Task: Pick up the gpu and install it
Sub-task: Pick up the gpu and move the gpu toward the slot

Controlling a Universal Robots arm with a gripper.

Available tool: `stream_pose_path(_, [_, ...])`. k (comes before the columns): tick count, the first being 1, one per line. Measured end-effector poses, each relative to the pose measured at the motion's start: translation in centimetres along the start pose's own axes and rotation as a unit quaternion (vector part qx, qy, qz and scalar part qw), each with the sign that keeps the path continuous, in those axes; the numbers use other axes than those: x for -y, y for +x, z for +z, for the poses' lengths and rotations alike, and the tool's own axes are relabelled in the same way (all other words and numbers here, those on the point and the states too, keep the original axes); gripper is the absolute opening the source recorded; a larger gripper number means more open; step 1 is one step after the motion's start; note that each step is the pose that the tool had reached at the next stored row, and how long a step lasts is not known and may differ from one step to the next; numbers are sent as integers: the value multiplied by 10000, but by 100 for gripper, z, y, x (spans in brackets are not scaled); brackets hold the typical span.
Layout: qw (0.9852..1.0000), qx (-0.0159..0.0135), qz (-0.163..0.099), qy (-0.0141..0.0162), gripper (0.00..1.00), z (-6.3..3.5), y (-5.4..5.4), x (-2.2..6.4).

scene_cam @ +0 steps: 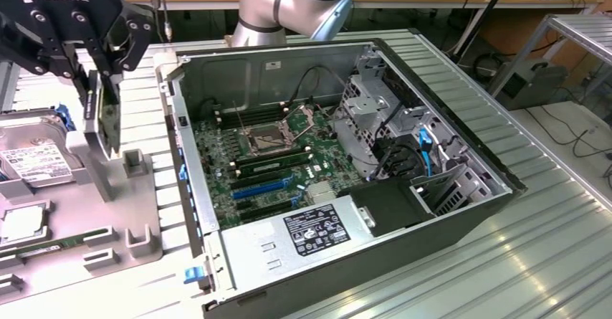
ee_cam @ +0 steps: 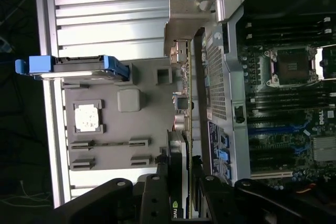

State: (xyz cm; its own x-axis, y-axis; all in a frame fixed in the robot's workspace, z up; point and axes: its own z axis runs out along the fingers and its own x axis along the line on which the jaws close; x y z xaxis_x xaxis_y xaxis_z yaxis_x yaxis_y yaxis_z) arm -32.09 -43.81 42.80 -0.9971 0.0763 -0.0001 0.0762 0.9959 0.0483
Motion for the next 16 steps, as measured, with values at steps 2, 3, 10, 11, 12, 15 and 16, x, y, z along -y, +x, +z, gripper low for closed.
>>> stream_pose_path(2, [10000,0,0,0,27,0,-39,-3])
stream_pose_path(3, [10000,1,0,-1,27,1,-62,-5])
stream_pose_path(10, [10000,0,0,0,27,1,-187,-14])
stream_pose_path(11, [10000,0,0,0,27,1,-216,-17])
stream_pose_path(12, [10000,0,0,0,27,2,-239,-18])
stream_pose_path(15, [10000,0,0,0,27,2,-304,-23])
stream_pose_path(16, [10000,1,0,0,27,2,-322,-25])
